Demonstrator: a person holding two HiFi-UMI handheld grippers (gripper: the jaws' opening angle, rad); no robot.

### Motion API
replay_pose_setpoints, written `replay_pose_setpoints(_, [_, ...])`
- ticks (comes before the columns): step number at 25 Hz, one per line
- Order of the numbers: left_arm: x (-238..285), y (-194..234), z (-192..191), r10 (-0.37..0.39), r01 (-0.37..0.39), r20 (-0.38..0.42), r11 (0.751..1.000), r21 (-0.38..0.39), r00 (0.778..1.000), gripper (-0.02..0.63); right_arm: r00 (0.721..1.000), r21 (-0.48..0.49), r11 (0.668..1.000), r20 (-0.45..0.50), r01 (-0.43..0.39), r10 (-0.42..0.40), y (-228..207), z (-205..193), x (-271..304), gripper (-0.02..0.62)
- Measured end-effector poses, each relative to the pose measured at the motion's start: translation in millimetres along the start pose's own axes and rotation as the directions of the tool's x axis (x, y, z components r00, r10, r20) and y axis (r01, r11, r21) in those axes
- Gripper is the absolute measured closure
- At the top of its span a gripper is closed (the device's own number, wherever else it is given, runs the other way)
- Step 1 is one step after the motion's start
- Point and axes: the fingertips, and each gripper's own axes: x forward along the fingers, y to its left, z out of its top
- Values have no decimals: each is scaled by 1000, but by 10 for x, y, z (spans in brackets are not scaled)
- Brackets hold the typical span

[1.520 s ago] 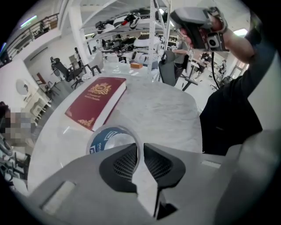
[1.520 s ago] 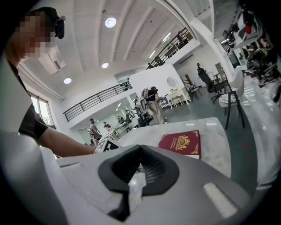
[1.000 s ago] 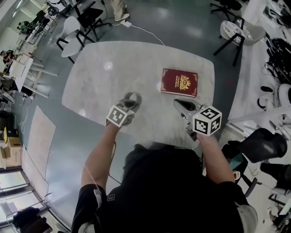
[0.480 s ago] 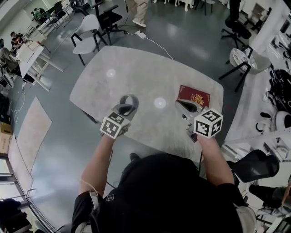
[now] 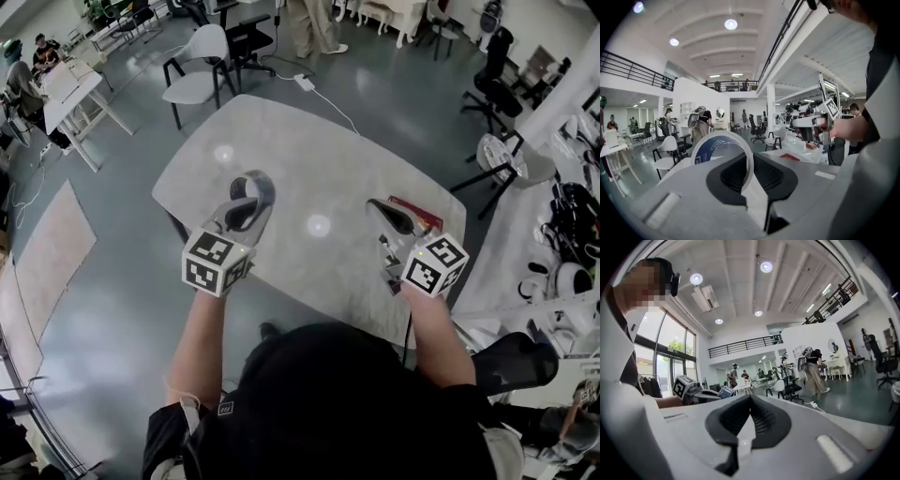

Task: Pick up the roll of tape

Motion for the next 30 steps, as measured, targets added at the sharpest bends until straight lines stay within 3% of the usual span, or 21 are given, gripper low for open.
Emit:
replay_pose_setpoints(5, [-344,168,256,78,-73,109,996,-49,991,552,997,-102,995,74,-15,22,298,253,50,594])
replay_pose_setpoints(11, [-504,246,298,113,-107,137,993,-54,984,552,995,-169,986,94,-9,25,459,335,6,594])
replay_pose_setpoints(17, [-543,188,322,112,-108,141,993,-36,984,552,995,-152,988,103,13,3,459,277,-76,594])
replay_pose_setpoints(30, [-572,101,271,118,-112,133,992,-50,984,552,995,-127,992,96,-28,40,491,188,-103,595])
